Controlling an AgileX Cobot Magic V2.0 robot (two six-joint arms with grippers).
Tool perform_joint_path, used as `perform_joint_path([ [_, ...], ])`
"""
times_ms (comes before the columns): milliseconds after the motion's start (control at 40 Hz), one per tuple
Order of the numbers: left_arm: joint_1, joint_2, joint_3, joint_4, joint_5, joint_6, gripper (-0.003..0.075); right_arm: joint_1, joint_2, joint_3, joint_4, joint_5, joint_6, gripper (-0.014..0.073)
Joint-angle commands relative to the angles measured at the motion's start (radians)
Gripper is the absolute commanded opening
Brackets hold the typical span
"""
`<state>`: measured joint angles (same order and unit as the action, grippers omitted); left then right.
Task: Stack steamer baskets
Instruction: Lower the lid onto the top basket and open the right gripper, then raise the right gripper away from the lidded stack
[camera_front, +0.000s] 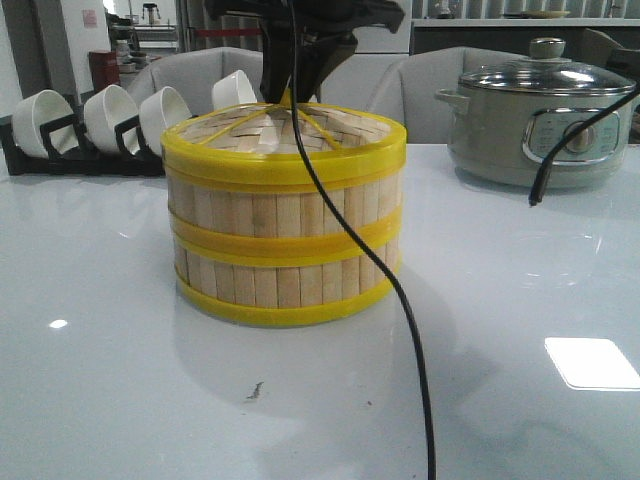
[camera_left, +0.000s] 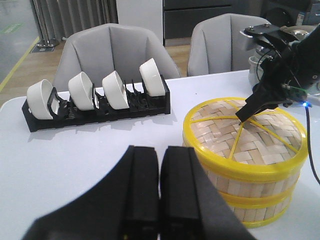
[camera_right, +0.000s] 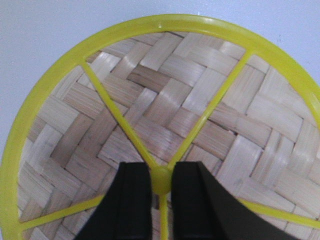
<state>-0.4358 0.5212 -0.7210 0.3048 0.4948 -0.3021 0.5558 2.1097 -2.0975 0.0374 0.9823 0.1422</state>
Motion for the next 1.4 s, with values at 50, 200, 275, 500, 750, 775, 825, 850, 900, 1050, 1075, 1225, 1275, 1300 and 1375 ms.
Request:
perform_joint_path([
  [50,-0.007,0.011,-0.027,0.006,-0.076,-0.011,0.0087,0.0,-0.063,-0.035,-0.006,-0.058,-0.013,0.0221],
  [200,-0.007,0.011,-0.027,0.006,-0.076,-0.011,0.0087,0.0,-0.068,-0.035,-0.006,-0.059,-0.013,0.0431],
  [275,-0.007,0.011,-0.027,0.006,-0.076,-0.011,0.0087,0.0,-0.072,-0.035,-0.006,-0.065,-0.013,0.0433],
  [500,-0.007,0.011,-0.027,0.006,-0.076,-0.011,0.0087,0.0,-0.107,-0.035,-0.01,-0.083,-0.013,0.0433],
  [750,-0.007,0.011,-0.027,0.006,-0.076,-0.011,0.0087,-0.026,-0.19,-0.02,-0.059,-0.127,-0.013,0.0433],
  [775,-0.007,0.011,-0.027,0.006,-0.076,-0.011,0.0087,-0.038,-0.203,-0.012,-0.058,-0.131,-0.013,0.0433],
  [825,-0.007,0.011,-0.027,0.006,-0.076,-0.011,0.0087,-0.06,-0.234,0.015,-0.058,-0.145,-0.013,0.0433],
  [850,-0.007,0.011,-0.027,0.006,-0.076,-0.011,0.0087,-0.073,-0.255,0.035,-0.058,-0.152,-0.013,0.0433],
  [900,-0.007,0.011,-0.027,0.006,-0.076,-0.011,0.0087,-0.098,-0.298,0.077,-0.058,-0.173,-0.013,0.0433],
  [1050,-0.007,0.011,-0.027,0.006,-0.076,-0.011,0.0087,-0.188,-0.462,0.257,-0.058,-0.257,-0.013,0.0433],
  [1075,-0.007,0.011,-0.027,0.006,-0.076,-0.011,0.0087,-0.206,-0.486,0.283,-0.058,-0.268,-0.013,0.0433],
  [1225,-0.007,0.011,-0.027,0.006,-0.076,-0.011,0.0087,-0.326,-0.672,0.485,-0.058,-0.336,-0.013,0.0433],
  [1275,-0.007,0.011,-0.027,0.006,-0.076,-0.011,0.0087,-0.369,-0.734,0.556,-0.058,-0.368,-0.013,0.0433],
  [1300,-0.007,0.011,-0.027,0.006,-0.076,-0.011,0.0087,-0.395,-0.77,0.598,-0.058,-0.381,-0.013,0.0433],
  [1375,-0.007,0.011,-0.027,0.006,-0.076,-0.011,0.0087,-0.459,-0.87,0.717,-0.058,-0.434,-0.013,0.0433],
])
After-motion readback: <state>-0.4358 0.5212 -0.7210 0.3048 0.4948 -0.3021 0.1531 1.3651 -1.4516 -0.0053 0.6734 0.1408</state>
